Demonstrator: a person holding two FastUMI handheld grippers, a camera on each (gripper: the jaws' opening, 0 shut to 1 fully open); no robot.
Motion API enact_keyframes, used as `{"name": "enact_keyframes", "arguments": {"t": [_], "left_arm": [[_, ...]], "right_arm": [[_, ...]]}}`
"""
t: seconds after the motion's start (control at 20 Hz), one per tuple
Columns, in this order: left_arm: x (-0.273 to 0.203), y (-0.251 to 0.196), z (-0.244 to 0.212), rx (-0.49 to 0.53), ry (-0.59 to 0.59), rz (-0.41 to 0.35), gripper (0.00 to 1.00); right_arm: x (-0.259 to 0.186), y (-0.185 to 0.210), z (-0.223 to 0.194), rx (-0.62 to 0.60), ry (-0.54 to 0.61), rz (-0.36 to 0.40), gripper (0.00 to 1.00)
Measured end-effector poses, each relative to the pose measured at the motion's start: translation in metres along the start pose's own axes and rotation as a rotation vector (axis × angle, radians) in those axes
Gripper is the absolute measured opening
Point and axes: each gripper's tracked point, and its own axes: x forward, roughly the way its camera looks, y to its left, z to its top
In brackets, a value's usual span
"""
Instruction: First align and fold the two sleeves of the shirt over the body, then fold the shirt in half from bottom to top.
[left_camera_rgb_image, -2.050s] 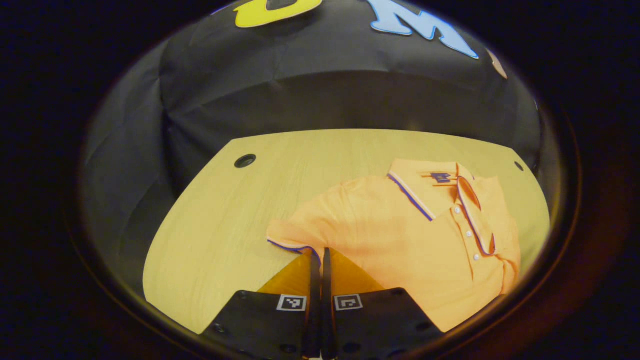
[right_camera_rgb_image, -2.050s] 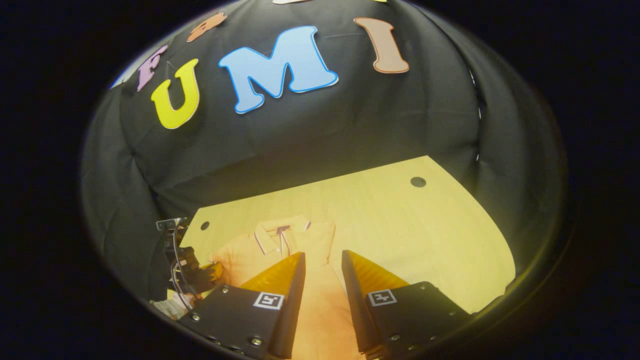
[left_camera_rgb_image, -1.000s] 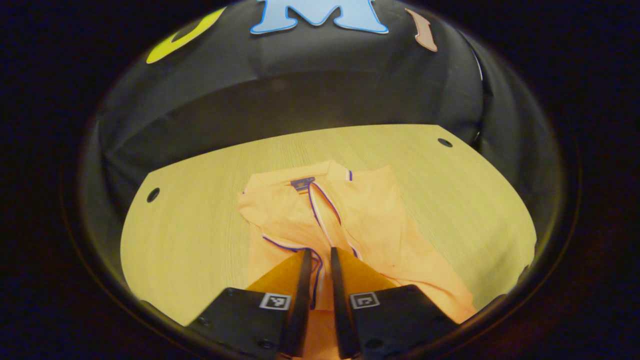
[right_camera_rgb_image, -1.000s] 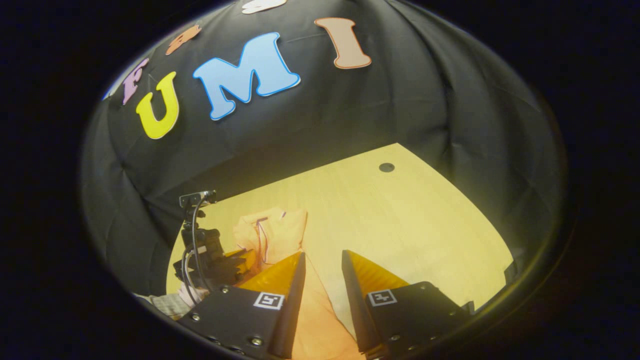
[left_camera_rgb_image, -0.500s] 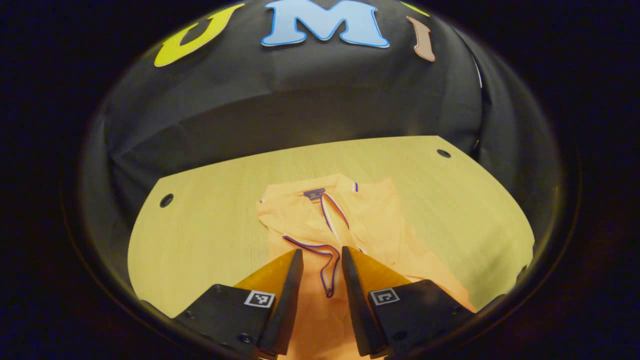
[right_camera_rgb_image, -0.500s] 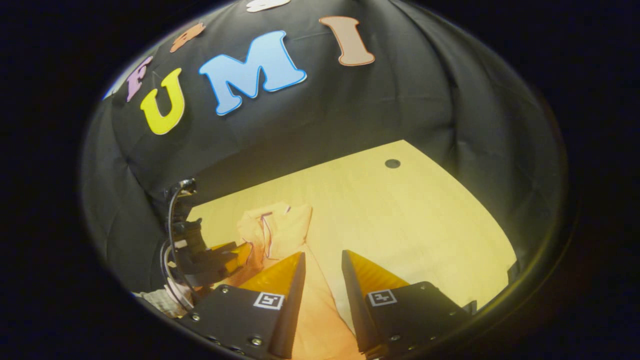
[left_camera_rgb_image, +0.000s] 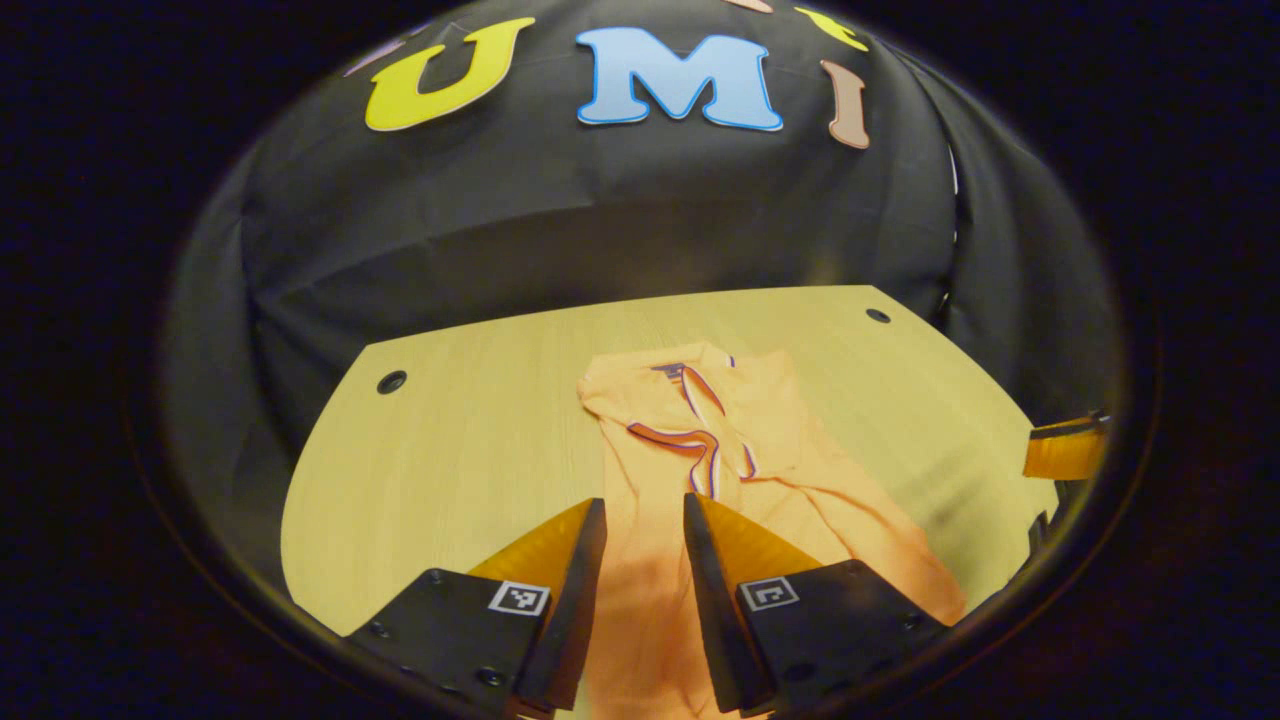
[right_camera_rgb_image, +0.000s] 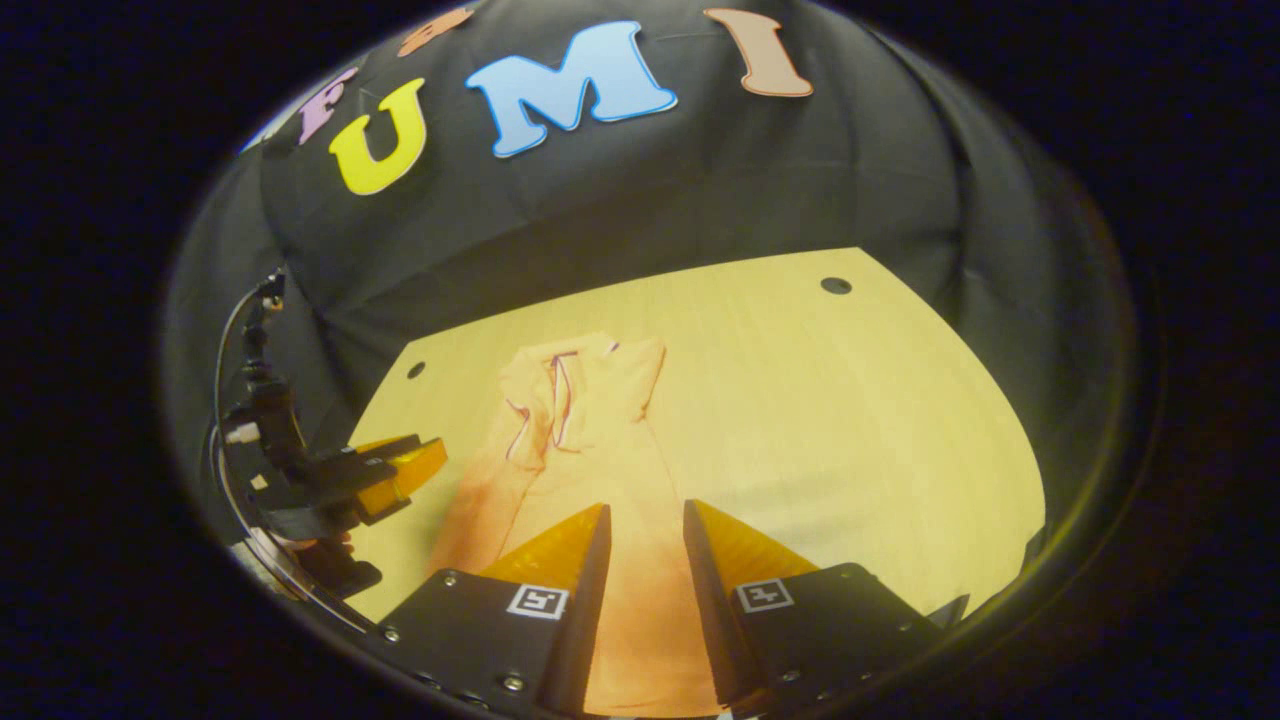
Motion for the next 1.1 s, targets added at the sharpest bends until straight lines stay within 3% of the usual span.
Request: {"name": "enact_keyframes", "arguments": {"t": [0.3, 0.65, 0.7, 0.9, 1.1], "left_arm": [[-0.052, 0.006, -0.046, -0.009, 0.023, 0.016, 0.54], [-0.078, -0.006, -0.114, -0.010, 0.106, -0.005, 0.52], [-0.081, -0.008, -0.123, -0.009, 0.117, -0.011, 0.58], [-0.085, -0.012, -0.156, 0.024, 0.168, -0.036, 0.57], [-0.089, -0.014, -0.190, 0.058, 0.222, -0.049, 0.63]], "right_arm": [[0.007, 0.021, -0.060, -0.082, 0.104, 0.032, 0.47], [0.016, 0.032, -0.114, -0.154, 0.204, 0.026, 0.46], [0.016, 0.032, -0.122, -0.162, 0.221, 0.025, 0.46], [0.013, 0.028, -0.150, -0.174, 0.274, 0.006, 0.47], [0.013, 0.014, -0.174, -0.216, 0.315, -0.048, 0.52]]}}
